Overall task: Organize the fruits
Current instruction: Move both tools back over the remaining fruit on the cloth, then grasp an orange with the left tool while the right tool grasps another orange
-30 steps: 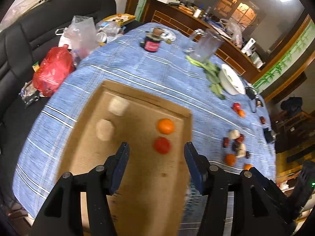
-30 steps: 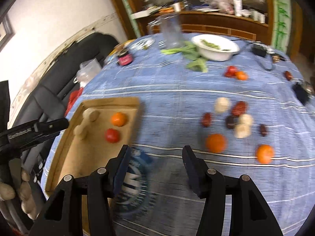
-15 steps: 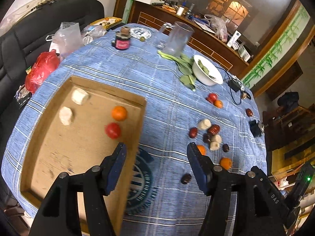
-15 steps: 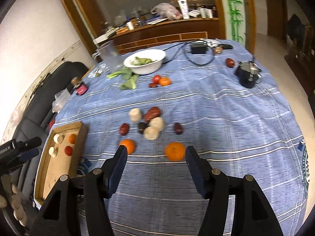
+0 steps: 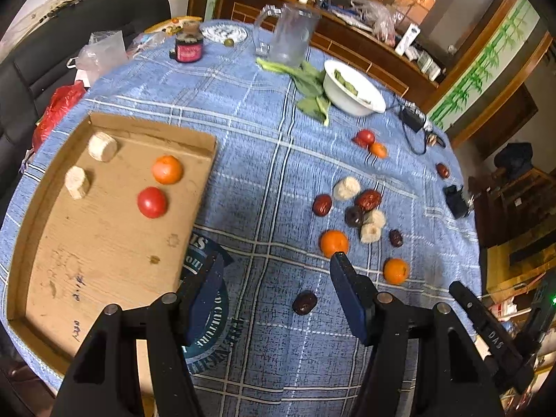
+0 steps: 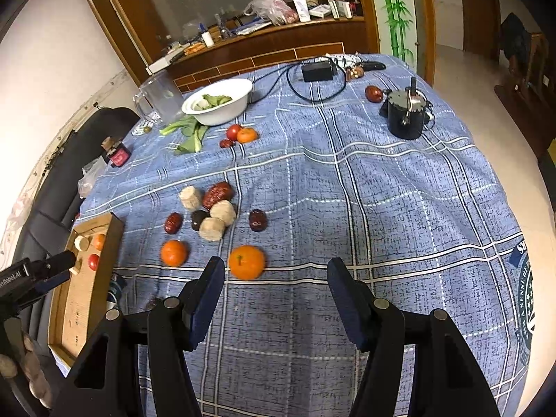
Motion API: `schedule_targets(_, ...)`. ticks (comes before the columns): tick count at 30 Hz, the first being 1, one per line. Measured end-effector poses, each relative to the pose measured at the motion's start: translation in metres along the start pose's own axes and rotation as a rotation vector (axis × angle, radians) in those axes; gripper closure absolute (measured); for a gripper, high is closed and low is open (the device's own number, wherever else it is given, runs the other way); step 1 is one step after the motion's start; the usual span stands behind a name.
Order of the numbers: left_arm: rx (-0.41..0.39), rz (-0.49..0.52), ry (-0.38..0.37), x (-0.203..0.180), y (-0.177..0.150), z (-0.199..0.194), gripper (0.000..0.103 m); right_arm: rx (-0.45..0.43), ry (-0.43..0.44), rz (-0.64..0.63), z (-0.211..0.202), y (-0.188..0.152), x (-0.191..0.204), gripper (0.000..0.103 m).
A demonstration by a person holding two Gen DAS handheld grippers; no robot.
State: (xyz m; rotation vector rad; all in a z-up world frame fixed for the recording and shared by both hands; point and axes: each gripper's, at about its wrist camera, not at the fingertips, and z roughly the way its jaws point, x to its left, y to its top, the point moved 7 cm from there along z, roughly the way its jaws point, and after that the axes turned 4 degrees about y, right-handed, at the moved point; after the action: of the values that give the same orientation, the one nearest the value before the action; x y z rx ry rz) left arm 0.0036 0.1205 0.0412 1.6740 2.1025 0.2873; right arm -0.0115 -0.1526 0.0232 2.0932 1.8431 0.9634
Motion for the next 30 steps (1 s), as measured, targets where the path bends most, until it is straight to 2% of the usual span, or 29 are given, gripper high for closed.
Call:
schedule_targets(4,0.032,0.034,0.012,-0.006,-0.006,0.018,0.040,0.031,-0.005,-0.004,0.014,-0.003,-0.004,0.038)
schedule_targets(10,0.049,0.155,0.019,-0.028,-0.008,0.048,0.040,0.086,-0.011,-0.019,0.041,-0.009,-0.005,0.038)
schedule_targets(17,0.054,0.278,-0.041,-0.060,-0.002,0.078,0.040,0.112,-0.017,-0.086,0.067,-0.009,0.008,0.038)
schedule_targets(24,0.084,0.331,-0.063,-0.076,-0.001,0.109,0.041,0.137,-0.035,-0.143,0.089,-0.014,0.022,0.038)
schedule_targets(30,0.085,0.332,-0.073,-0.075,0.000,0.116,0.041,0.133,-0.057,-0.161,0.095,-0.014,0.026,0.038)
